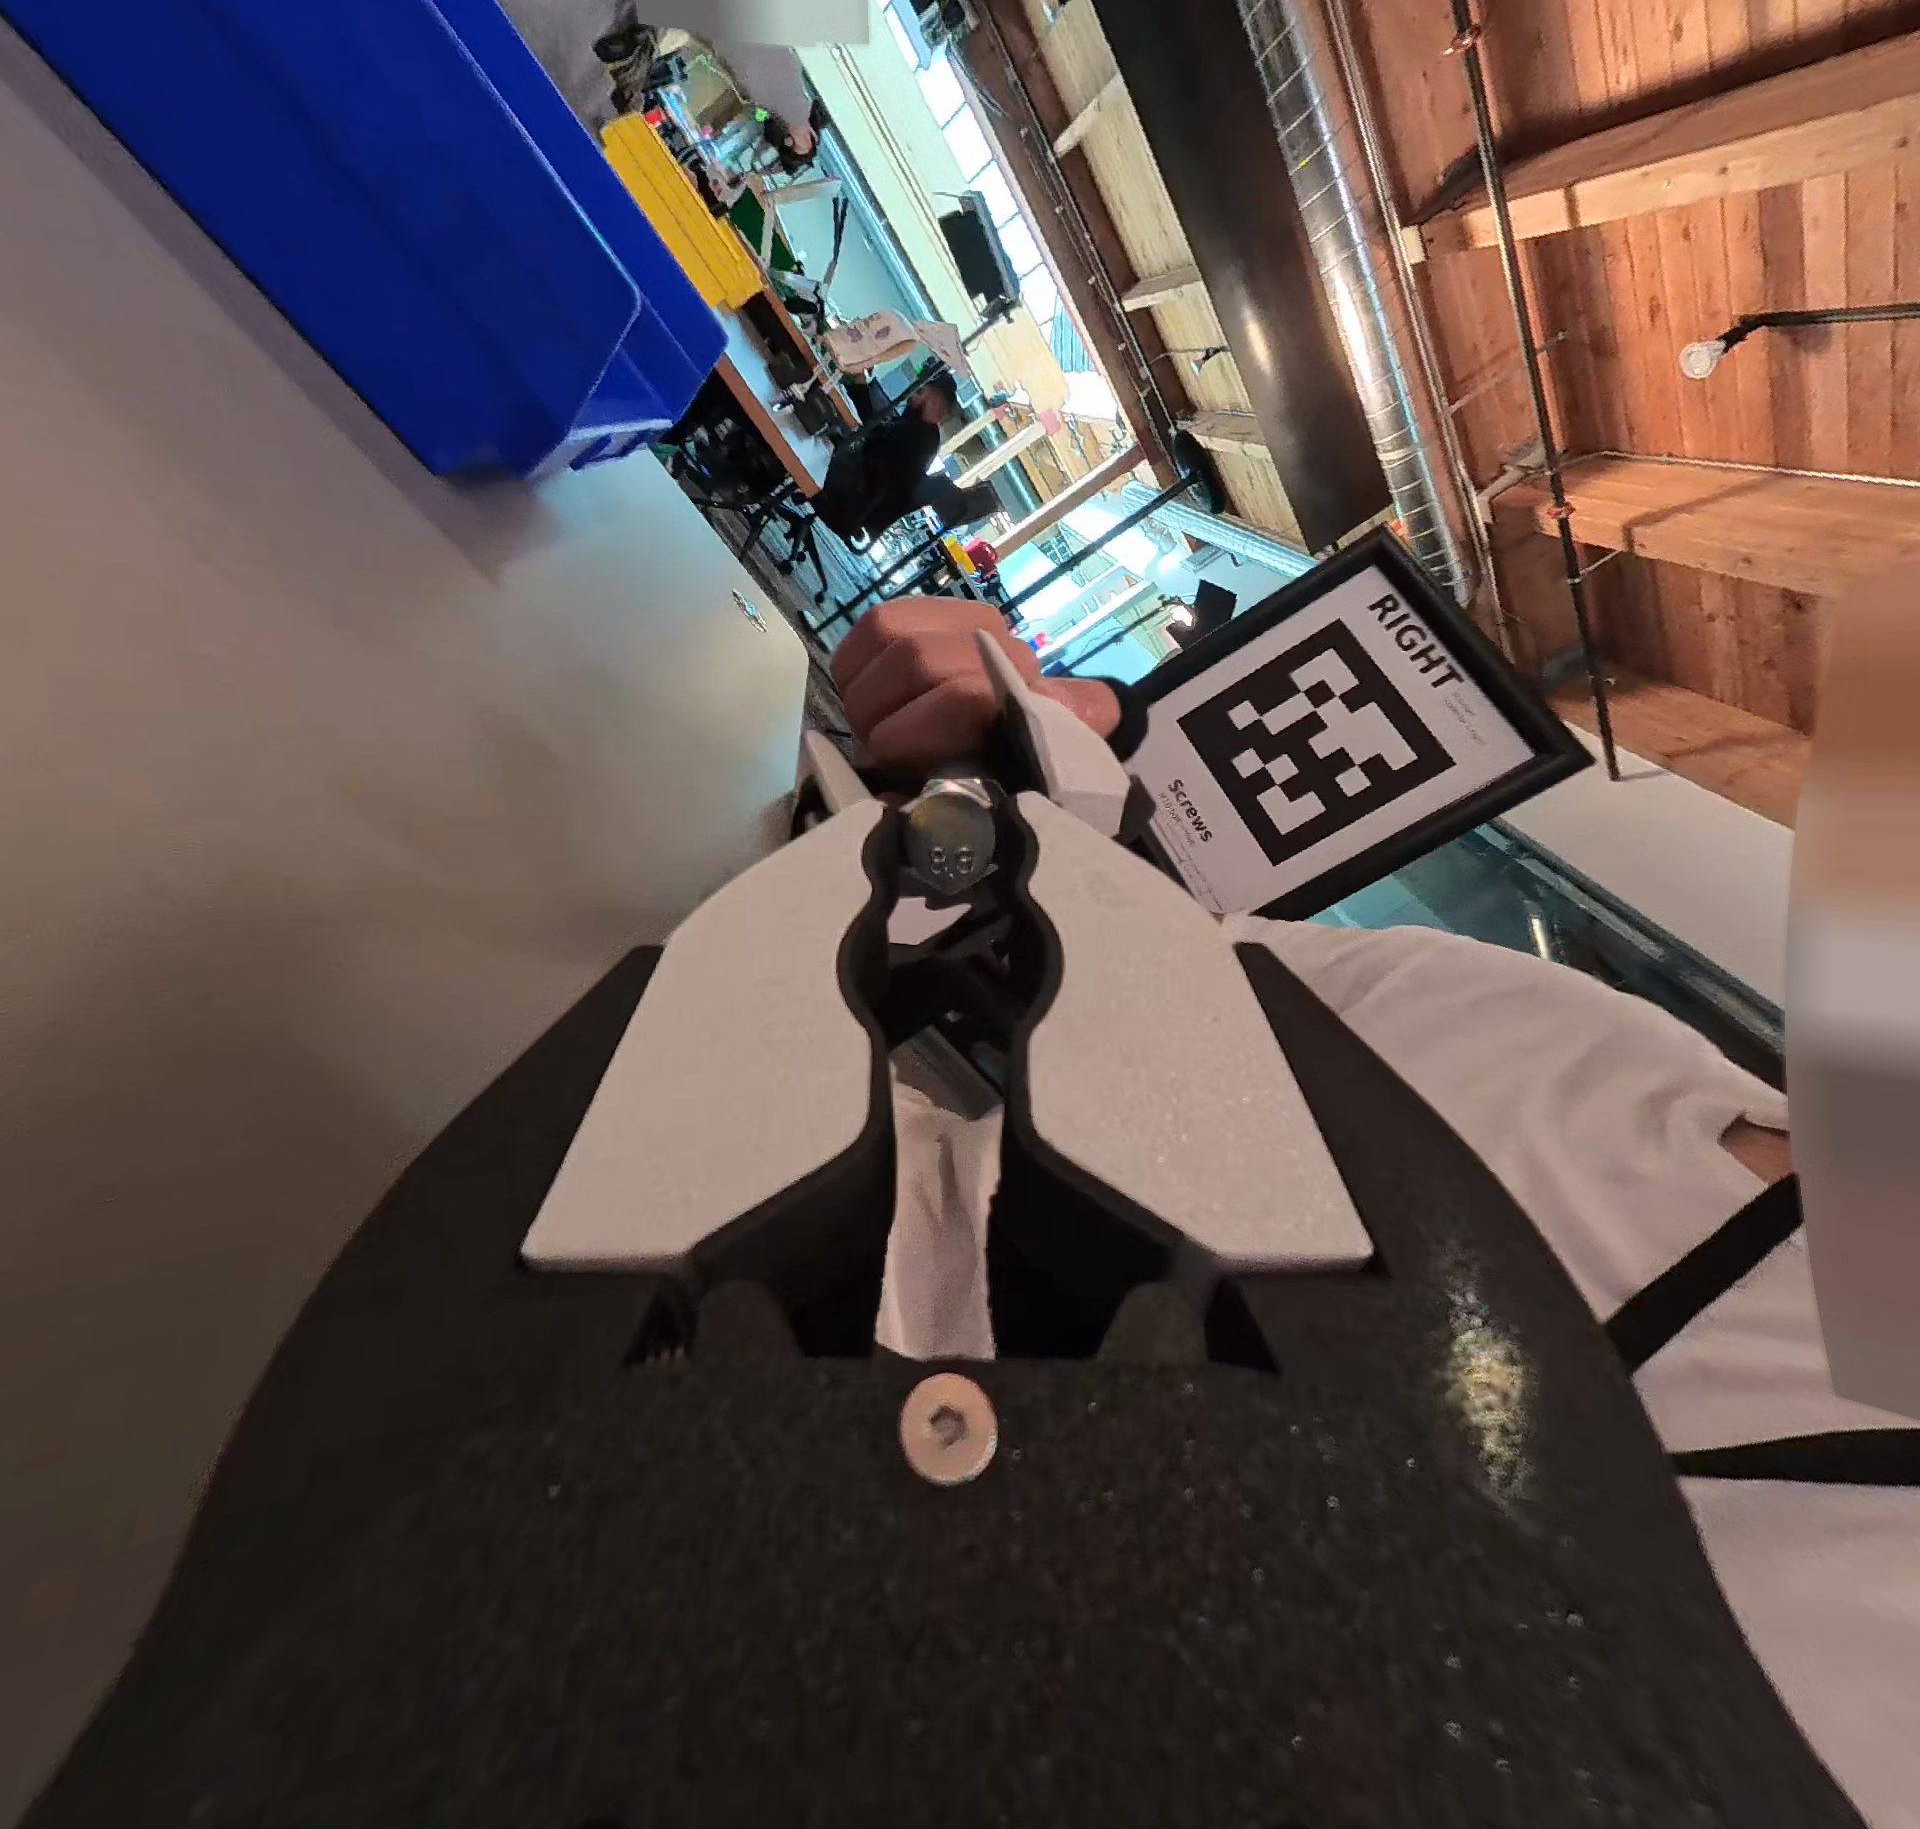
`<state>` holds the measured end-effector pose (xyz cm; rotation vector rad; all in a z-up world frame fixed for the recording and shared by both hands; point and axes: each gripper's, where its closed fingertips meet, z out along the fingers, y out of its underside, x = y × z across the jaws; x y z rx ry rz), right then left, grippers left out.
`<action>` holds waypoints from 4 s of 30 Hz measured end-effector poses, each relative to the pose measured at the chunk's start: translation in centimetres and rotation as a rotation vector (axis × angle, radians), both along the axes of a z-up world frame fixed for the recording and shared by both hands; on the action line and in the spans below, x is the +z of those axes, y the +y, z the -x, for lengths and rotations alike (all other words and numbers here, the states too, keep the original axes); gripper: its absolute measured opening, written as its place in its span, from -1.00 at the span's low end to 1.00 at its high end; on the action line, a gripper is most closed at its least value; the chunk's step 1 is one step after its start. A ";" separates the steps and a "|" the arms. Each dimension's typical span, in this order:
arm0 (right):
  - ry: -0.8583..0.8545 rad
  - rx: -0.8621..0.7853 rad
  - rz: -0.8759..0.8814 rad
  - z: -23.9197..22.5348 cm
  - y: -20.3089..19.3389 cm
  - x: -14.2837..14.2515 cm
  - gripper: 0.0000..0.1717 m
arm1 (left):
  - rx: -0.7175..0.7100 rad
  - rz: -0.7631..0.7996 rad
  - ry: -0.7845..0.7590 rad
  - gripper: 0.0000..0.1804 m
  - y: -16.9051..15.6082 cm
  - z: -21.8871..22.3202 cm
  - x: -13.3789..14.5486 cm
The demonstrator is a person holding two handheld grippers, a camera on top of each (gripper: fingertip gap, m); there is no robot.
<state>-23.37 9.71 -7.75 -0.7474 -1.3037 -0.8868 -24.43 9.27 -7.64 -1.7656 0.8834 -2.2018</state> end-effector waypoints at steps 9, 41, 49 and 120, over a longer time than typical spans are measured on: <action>-0.025 0.059 -0.042 0.7 -1.3 0.3 -0.80 | -0.025 -0.007 -0.011 -0.81 -0.7 -0.1 0.3; 0.767 0.115 0.884 -1.1 2.1 -0.8 -0.31 | 0.120 -0.051 -0.192 -0.81 1.6 1.4 3.6; 0.090 0.046 0.093 0.4 -0.6 0.5 -0.48 | 0.046 0.004 -0.098 -0.81 0.4 0.3 1.8; 0.621 0.274 0.807 0.2 -0.3 -0.5 -0.81 | 0.038 -0.106 0.012 -0.81 -0.4 -0.8 -0.3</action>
